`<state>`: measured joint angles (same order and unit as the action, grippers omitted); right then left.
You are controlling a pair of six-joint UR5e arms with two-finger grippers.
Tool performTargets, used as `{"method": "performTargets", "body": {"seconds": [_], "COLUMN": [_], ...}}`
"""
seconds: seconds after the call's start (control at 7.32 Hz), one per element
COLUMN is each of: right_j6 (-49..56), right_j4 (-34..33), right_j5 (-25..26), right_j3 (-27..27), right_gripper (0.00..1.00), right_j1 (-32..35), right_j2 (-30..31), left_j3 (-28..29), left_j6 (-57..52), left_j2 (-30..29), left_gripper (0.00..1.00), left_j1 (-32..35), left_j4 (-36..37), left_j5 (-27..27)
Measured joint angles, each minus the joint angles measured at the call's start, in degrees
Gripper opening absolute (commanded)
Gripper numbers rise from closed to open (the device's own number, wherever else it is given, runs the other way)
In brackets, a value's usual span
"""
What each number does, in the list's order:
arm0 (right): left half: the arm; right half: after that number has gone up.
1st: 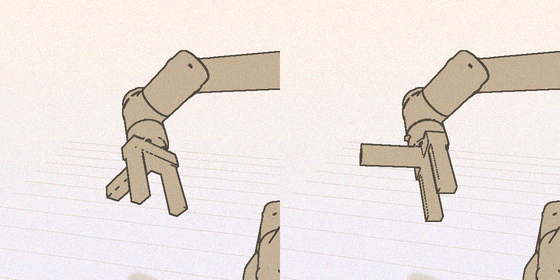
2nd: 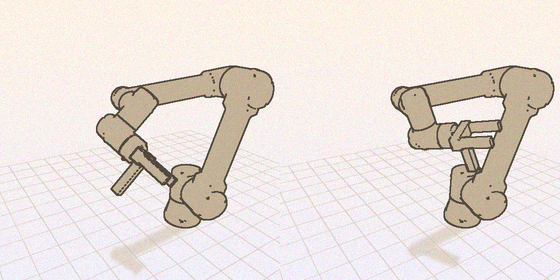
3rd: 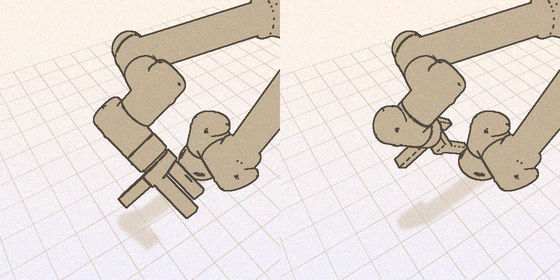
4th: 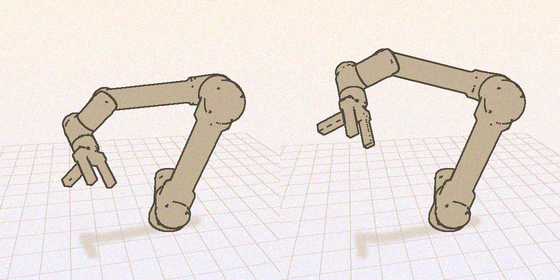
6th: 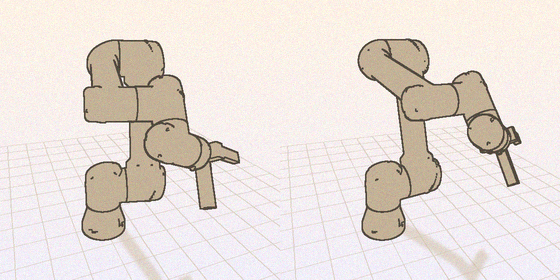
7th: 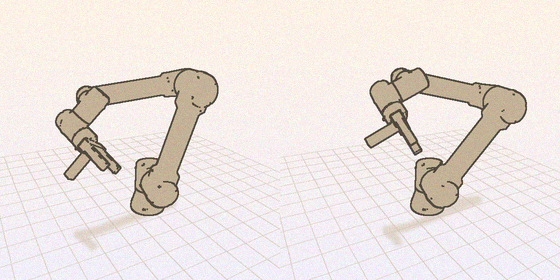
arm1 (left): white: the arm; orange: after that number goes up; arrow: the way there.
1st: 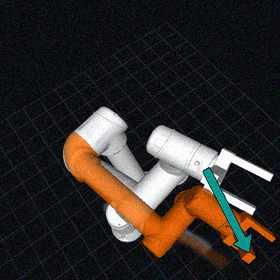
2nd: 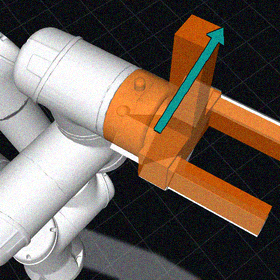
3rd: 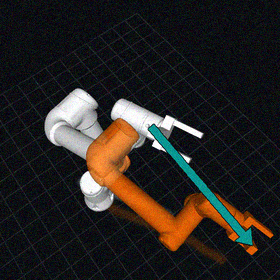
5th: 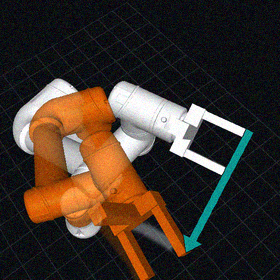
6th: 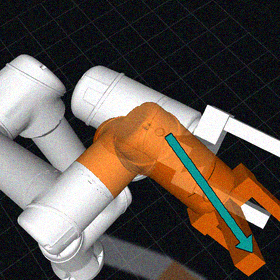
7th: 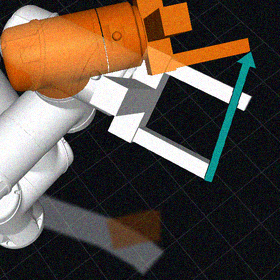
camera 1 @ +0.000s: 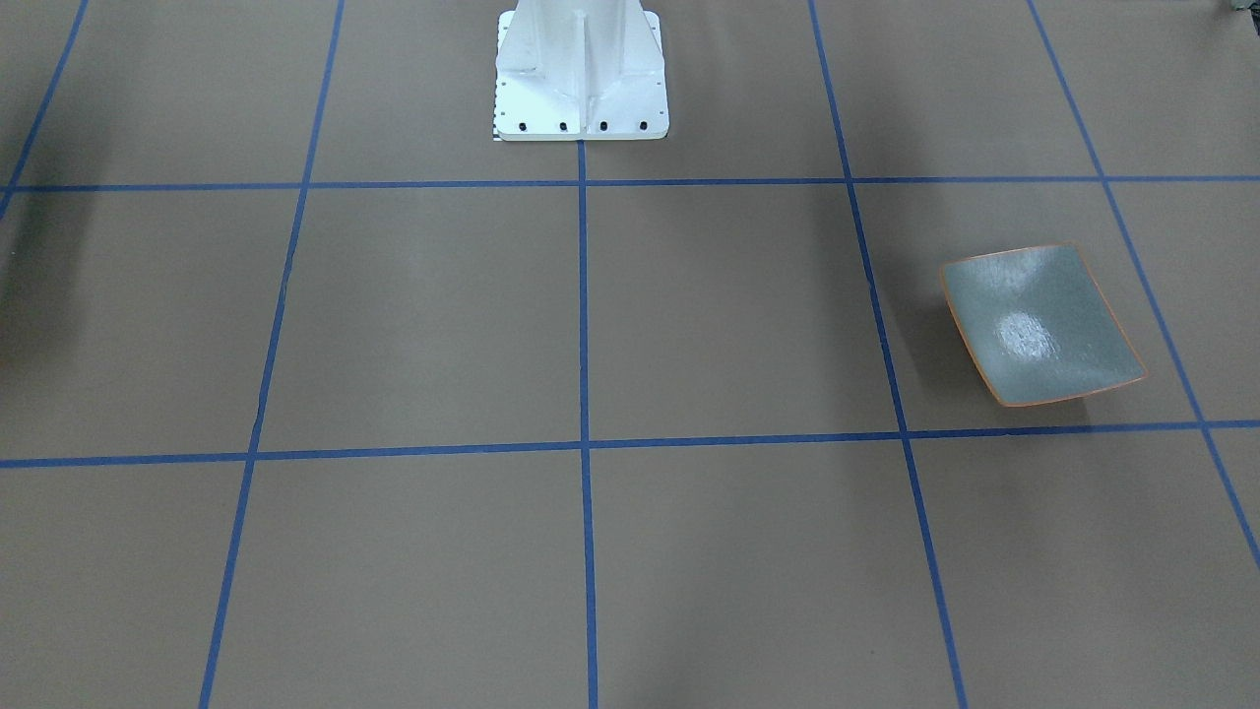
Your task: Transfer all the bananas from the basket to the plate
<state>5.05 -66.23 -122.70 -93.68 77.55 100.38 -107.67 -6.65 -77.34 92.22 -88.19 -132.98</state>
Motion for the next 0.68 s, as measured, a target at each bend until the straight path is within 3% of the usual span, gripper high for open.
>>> {"method": "performTargets", "body": {"seconds": [0.68], "right_j6": [0.9], "right_j4": [0.2], "right_j5": [1.7], "right_j3": [0.1], "right_gripper": [0.63], "right_j1": [-2.2], "right_j2": [2.5], "left_j3": [0.0], "left_j6": [0.0], "left_j2": [0.0], "left_gripper": [1.0], "left_j1": [0.0], "left_j4": [0.0], "left_j5": [0.0]}}
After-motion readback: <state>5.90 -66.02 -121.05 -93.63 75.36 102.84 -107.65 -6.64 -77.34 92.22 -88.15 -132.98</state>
